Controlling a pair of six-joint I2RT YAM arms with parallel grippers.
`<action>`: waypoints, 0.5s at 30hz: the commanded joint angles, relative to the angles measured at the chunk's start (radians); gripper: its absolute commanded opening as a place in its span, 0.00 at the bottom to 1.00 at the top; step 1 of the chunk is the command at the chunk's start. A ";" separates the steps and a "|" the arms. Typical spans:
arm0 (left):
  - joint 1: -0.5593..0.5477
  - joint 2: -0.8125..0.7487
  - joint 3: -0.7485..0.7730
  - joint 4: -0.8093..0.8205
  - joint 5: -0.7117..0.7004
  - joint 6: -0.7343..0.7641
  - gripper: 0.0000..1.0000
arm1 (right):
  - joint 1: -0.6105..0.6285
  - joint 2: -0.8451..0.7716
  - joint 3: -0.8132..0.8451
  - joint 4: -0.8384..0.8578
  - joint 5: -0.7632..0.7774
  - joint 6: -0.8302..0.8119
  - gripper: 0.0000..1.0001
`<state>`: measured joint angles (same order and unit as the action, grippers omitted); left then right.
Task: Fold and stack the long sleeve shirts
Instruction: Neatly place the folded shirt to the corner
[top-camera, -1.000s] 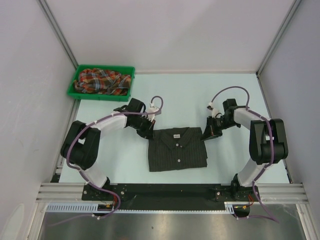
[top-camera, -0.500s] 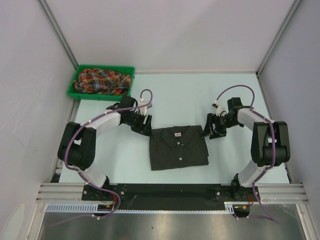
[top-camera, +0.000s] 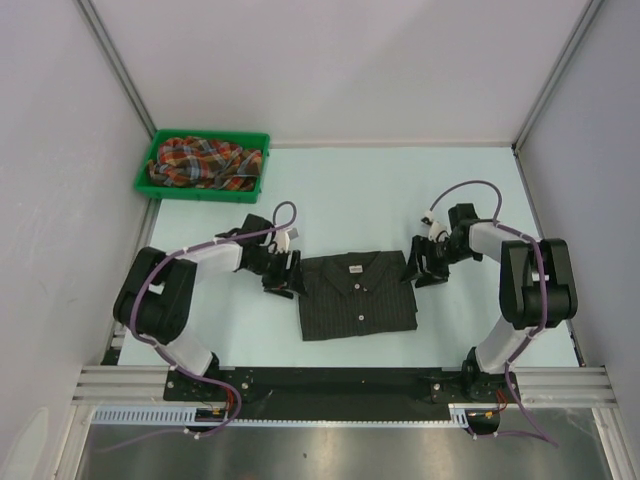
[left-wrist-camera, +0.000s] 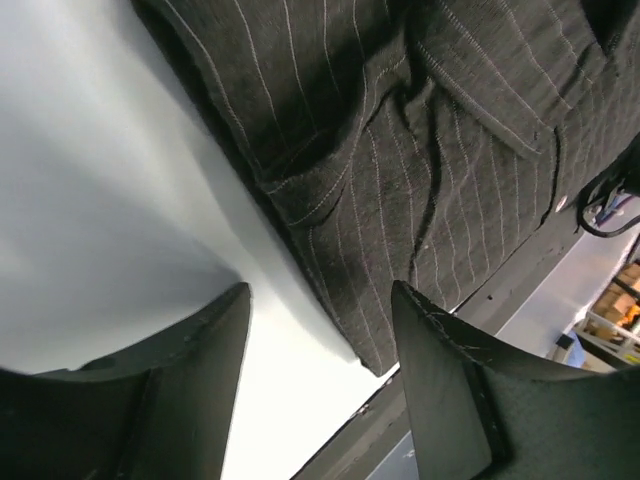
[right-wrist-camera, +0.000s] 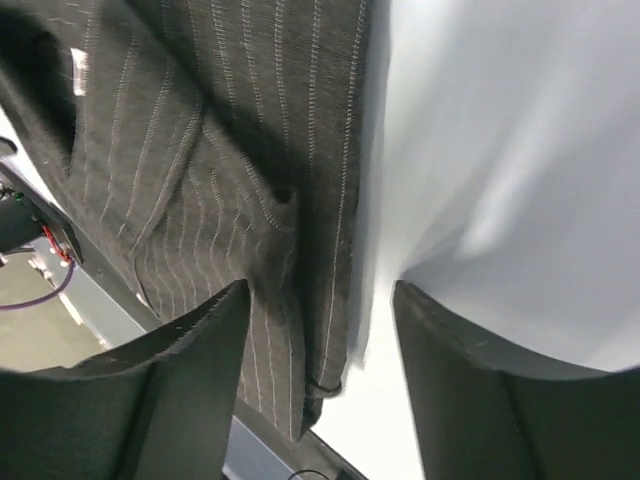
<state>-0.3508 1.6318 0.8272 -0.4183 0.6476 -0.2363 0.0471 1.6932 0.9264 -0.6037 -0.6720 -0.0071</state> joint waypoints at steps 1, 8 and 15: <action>-0.039 0.026 -0.030 0.122 -0.016 -0.083 0.62 | 0.020 0.054 -0.005 0.070 0.012 0.036 0.59; -0.047 0.094 -0.004 0.162 -0.048 -0.100 0.44 | 0.053 0.126 -0.004 0.125 -0.006 0.067 0.48; -0.048 0.134 0.036 0.174 -0.052 -0.098 0.16 | 0.062 0.146 0.003 0.192 -0.026 0.122 0.25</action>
<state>-0.3927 1.7313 0.8310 -0.2829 0.6575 -0.3431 0.1017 1.8069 0.9298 -0.5102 -0.7593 0.0868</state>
